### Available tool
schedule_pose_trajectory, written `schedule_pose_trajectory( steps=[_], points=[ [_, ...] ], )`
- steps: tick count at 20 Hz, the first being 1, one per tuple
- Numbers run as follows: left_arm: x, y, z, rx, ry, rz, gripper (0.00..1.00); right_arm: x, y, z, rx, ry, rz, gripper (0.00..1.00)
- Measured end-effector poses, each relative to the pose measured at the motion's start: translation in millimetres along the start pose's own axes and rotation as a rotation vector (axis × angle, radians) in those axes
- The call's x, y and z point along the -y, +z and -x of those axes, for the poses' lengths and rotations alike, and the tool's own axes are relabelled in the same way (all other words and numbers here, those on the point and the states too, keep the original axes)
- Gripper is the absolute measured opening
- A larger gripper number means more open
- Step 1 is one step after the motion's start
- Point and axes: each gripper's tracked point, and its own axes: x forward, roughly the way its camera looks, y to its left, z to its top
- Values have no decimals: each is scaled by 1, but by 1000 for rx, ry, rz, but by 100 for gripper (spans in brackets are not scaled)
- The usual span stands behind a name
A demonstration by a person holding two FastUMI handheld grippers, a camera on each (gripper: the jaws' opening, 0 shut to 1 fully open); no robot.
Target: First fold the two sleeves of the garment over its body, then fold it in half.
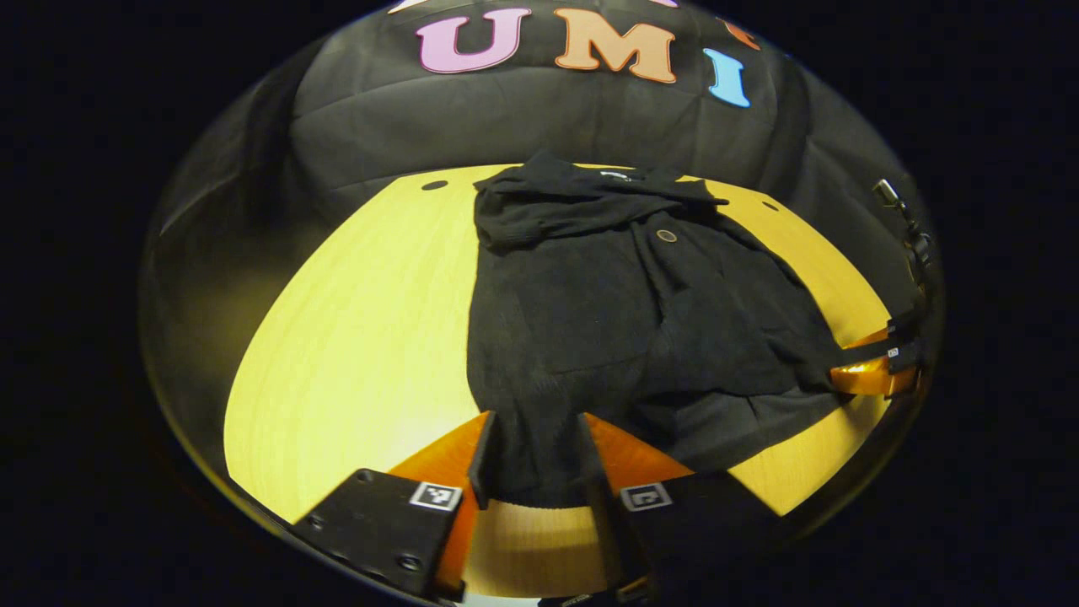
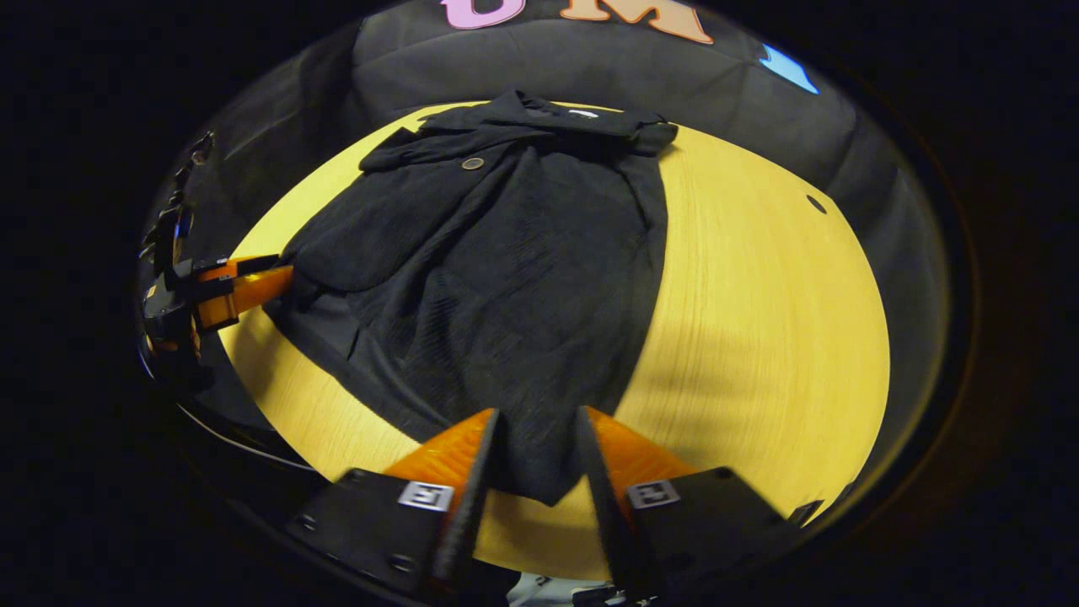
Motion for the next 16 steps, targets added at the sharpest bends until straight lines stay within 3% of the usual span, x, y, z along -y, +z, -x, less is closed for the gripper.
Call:
schedule_pose_trajectory(
  steps=[2, 4, 7, 9, 13, 16],
  points=[
    [4, 2, -1, -5, -21, 17, 31, -6, 1, 4, -6, 23, 10, 8],
    [3, 3, -3, -17, -27, 51, 1, -4, 2, 7, 4, 45, -24, 4],
    [5, -2, 5, -53, -57, 126, 0, -8, -3, 6, -1, 87, -81, 3],
    [-1, -4, 10, -71, -61, 122, 0, -7, -1, 9, -13, 117, -79, 4],
    [1, 27, 19, -6, -55, 66, 0, -2, 60, 44, 265, 99, -81, 3],
    [5, 74, 32, 85, -74, 56, 0, 7, 100, 87, 392, 93, -73, 3]
  ],
)
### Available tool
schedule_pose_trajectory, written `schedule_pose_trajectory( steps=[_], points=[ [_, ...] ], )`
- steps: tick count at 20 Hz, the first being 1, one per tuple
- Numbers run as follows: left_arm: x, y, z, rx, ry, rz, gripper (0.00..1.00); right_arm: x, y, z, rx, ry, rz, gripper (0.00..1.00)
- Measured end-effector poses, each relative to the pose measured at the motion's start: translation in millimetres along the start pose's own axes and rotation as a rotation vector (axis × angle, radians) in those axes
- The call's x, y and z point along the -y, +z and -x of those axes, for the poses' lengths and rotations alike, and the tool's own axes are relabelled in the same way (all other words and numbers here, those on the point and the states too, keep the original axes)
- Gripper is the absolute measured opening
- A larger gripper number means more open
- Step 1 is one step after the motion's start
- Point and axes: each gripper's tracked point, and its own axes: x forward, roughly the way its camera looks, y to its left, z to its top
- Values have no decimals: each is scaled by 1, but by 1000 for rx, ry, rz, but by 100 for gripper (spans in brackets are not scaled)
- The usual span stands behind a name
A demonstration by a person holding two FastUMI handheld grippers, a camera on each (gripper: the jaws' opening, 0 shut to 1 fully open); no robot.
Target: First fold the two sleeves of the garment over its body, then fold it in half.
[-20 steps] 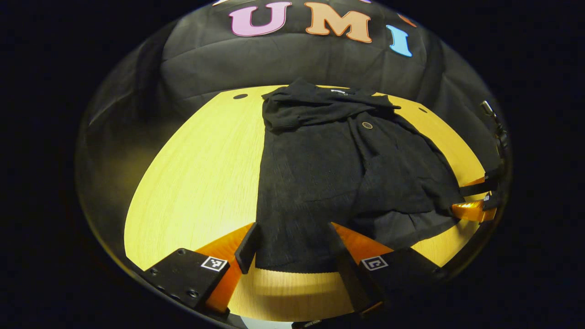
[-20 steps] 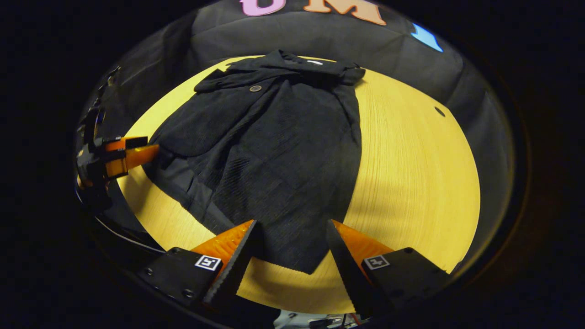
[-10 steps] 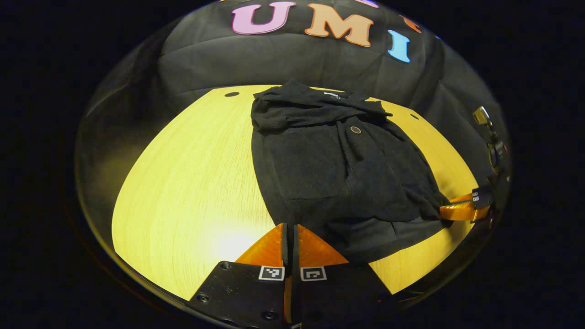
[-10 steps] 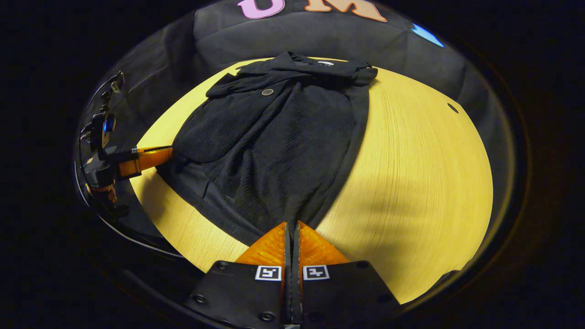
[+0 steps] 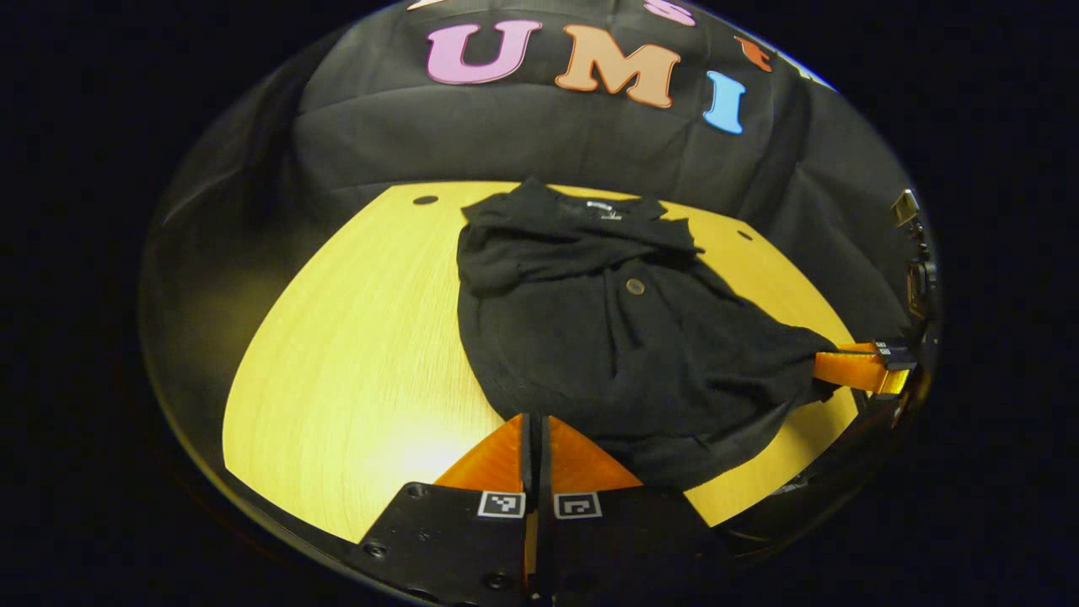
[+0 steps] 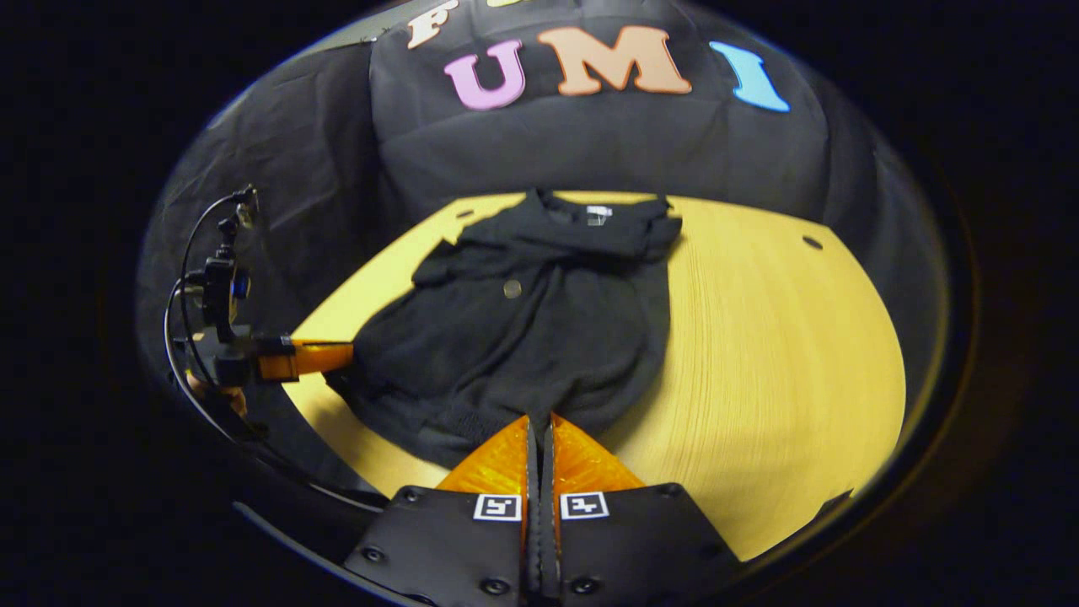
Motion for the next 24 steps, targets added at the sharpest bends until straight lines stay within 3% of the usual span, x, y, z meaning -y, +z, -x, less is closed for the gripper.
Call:
schedule_pose_trajectory(
  steps=[4, 9, 15, 24],
  points=[
    [-8, 77, 7, 137, 15, -33, 0, 17, 54, 33, 156, -26, -12, 2],
    [-18, 163, -11, 291, 15, -35, 0, 36, 139, 26, 316, -56, -18, 2],
    [-23, 232, -65, 351, 23, -97, 0, 64, 206, -18, 372, -100, 4, 2],
    [-33, 294, -176, 361, 16, -114, 0, 128, 286, -121, 402, -180, -20, 2]
  ],
)
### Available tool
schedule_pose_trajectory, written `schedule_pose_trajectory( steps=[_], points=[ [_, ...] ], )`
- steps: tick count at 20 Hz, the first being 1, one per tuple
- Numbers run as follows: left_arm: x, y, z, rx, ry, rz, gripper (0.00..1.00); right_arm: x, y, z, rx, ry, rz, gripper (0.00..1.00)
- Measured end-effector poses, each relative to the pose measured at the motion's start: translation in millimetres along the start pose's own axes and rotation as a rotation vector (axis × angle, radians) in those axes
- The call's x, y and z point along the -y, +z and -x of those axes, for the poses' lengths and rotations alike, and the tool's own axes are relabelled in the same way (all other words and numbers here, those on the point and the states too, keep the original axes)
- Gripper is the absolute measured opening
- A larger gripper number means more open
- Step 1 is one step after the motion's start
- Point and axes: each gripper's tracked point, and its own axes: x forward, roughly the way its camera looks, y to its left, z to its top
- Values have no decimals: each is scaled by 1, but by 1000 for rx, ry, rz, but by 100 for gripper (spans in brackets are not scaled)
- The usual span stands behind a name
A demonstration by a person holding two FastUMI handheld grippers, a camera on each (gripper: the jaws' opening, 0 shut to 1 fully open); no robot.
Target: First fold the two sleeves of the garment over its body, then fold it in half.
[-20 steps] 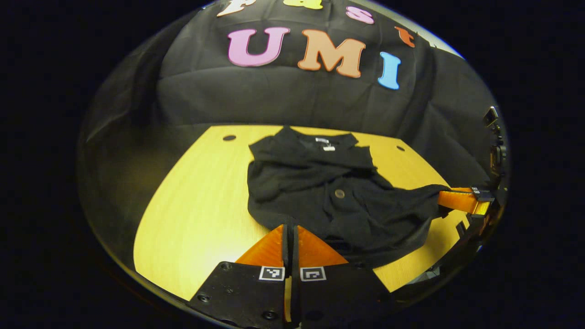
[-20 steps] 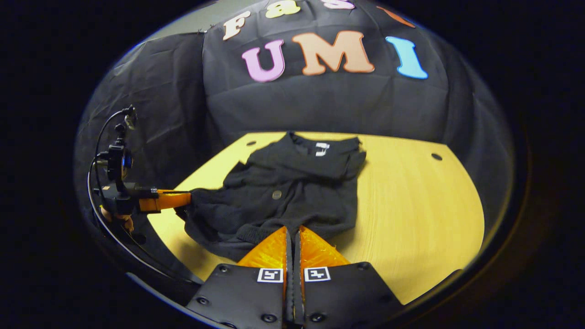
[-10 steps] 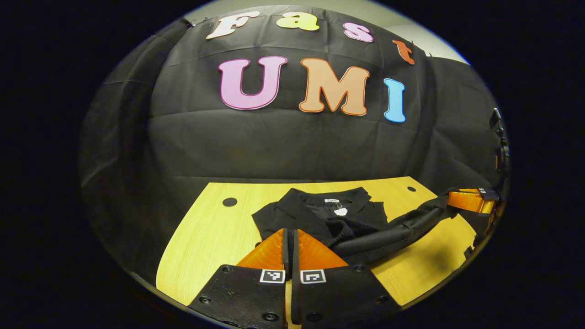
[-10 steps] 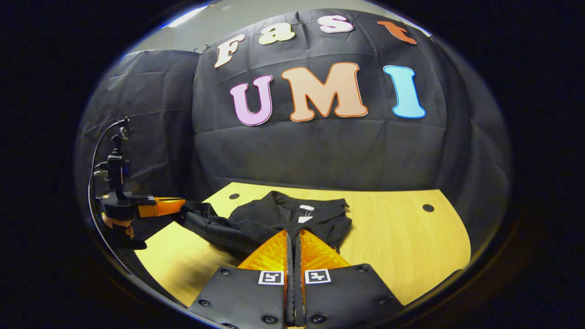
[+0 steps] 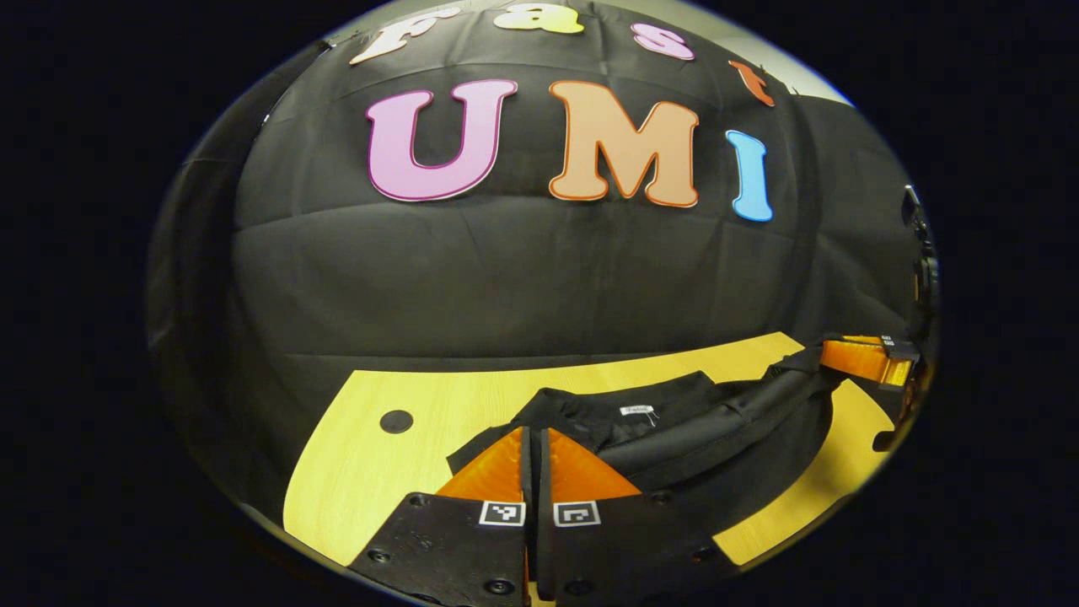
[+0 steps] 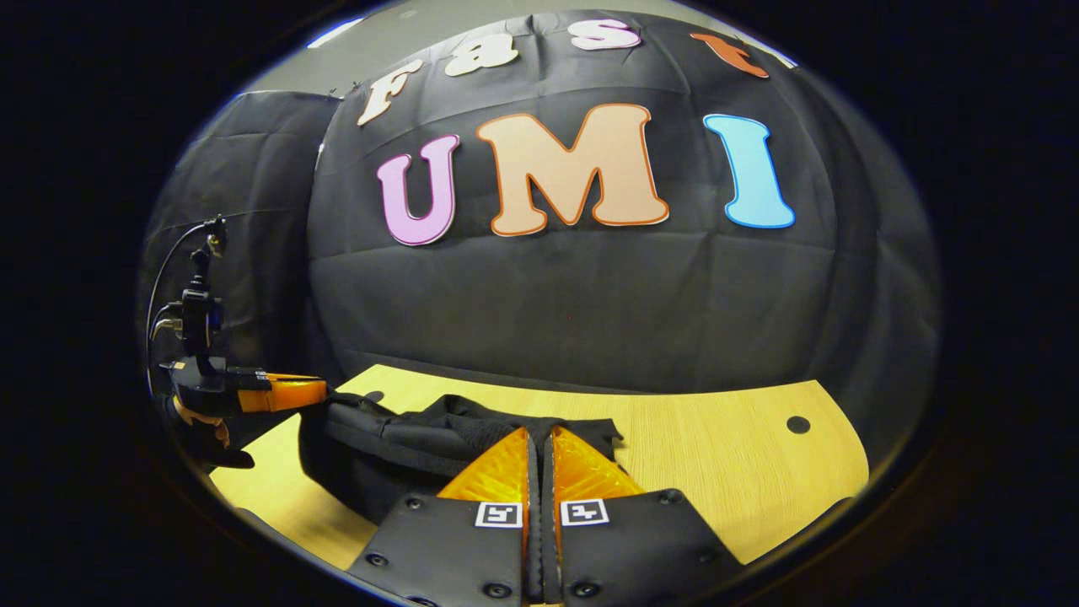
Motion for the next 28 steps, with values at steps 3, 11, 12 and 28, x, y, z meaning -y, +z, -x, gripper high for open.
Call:
schedule_pose_trajectory(
  steps=[3, 11, 12, 28],
  points=[
    [-7, -8, -43, -19, 0, -7, 0, 14, -11, -49, -28, -28, -13, 2],
    [-45, -23, -124, -41, 105, -128, 9, 33, -29, -134, -56, -132, 12, 5],
    [-52, -19, -129, -31, 137, -148, 23, 39, -24, -141, -39, -179, 21, 12],
    [-2, 97, 64, 298, 173, -24, 79, 5, 80, 64, 266, -133, 126, 94]
  ],
)
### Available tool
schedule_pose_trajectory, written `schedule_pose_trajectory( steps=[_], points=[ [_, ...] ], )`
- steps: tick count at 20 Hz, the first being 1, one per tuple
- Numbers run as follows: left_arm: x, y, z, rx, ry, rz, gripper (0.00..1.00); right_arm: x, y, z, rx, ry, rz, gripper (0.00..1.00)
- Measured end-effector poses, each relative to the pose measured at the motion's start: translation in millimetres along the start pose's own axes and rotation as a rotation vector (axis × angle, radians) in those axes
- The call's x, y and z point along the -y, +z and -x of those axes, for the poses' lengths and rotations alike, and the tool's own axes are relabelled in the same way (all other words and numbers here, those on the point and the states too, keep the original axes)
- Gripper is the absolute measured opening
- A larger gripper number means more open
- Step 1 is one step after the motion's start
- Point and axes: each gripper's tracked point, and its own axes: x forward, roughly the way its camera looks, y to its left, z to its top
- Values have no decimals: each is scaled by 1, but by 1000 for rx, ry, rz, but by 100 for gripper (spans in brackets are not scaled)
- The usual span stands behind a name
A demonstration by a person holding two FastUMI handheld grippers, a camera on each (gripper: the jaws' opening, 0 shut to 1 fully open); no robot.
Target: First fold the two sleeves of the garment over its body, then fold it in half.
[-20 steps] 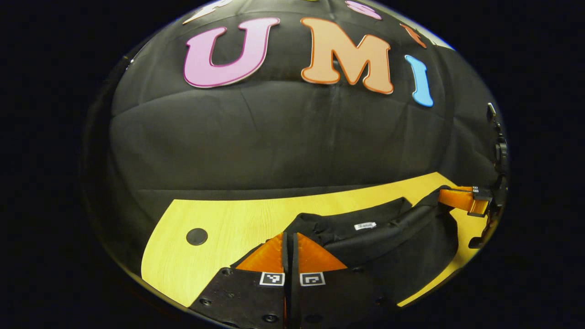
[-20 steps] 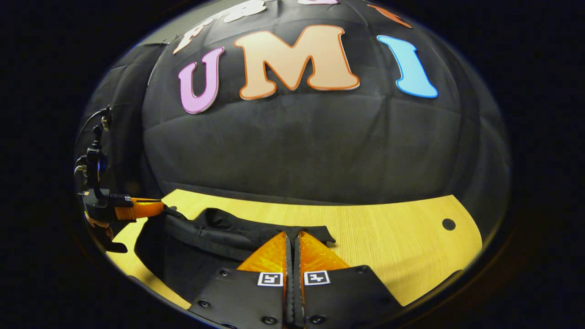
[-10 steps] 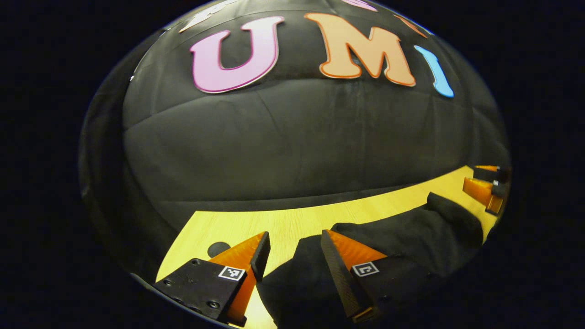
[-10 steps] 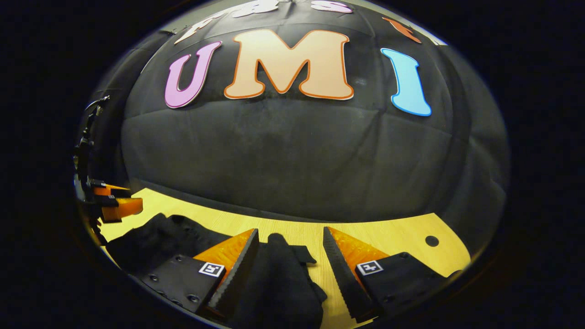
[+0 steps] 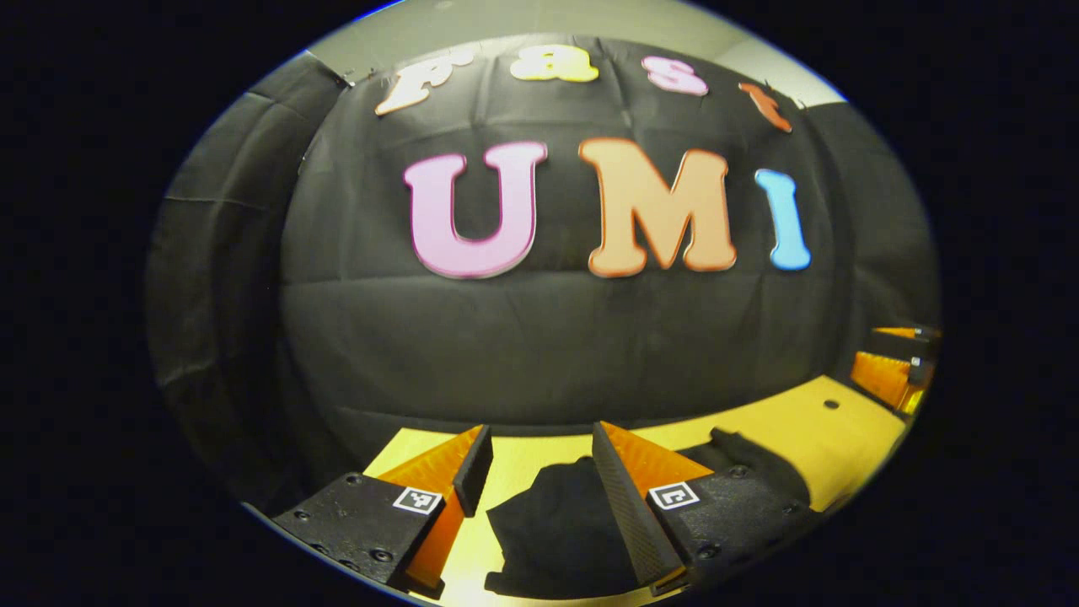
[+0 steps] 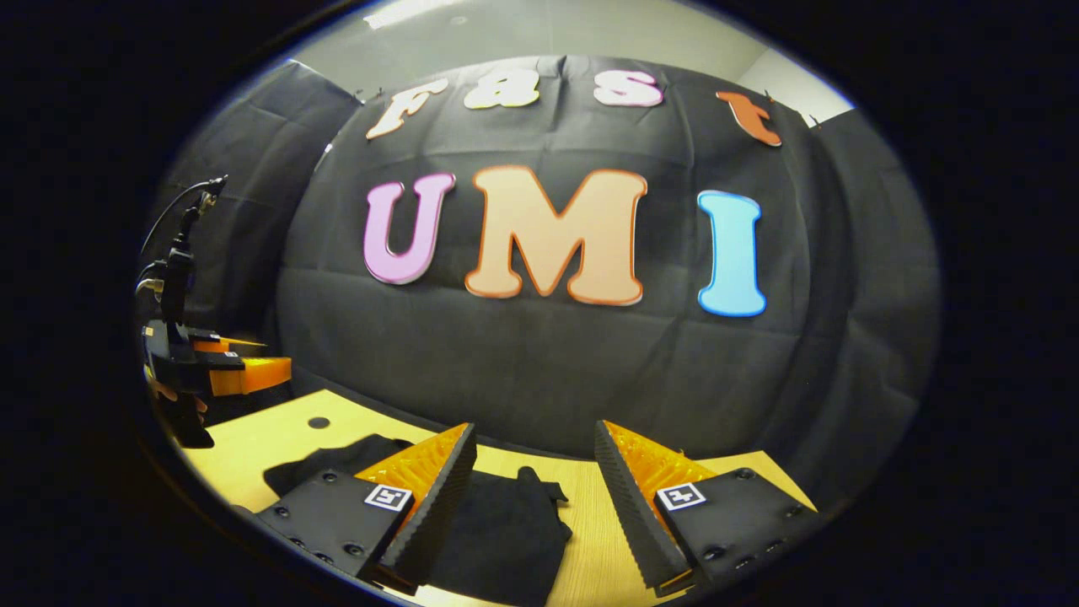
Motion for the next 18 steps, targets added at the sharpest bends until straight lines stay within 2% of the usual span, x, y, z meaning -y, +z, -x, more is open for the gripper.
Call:
schedule_pose_trajectory(
  steps=[1, 3, 5, 6, 10, 12, 14, 16, 18],
  points=[
    [5, 15, 20, 36, -1, 0, 82, 4, 13, 18, 32, -1, 1, 96],
    [8, 40, 60, 87, 18, -39, 99, 7, 31, 53, 77, 4, -11, 100],
    [10, 52, 97, 104, 42, -76, 99, 10, 35, 86, 86, 11, -31, 100],
    [12, 53, 116, 107, 50, -82, 93, 10, 36, 103, 83, 13, -36, 100],
    [14, 41, 187, 92, 75, -91, 93, 3, 36, 167, 95, 6, -61, 100],
    [11, 31, 213, 78, 79, -95, 93, 3, 37, 191, 112, -27, -64, 100],
    [7, 19, 234, 53, 79, -89, 93, -11, 33, 215, 112, -17, -99, 98],
    [-7, 21, 249, 67, 116, -79, 93, -17, 22, 235, 89, -26, -121, 100],
    [-8, 17, 262, 77, 115, -78, 93, -28, 7, 250, 59, -18, -142, 99]
  ],
)
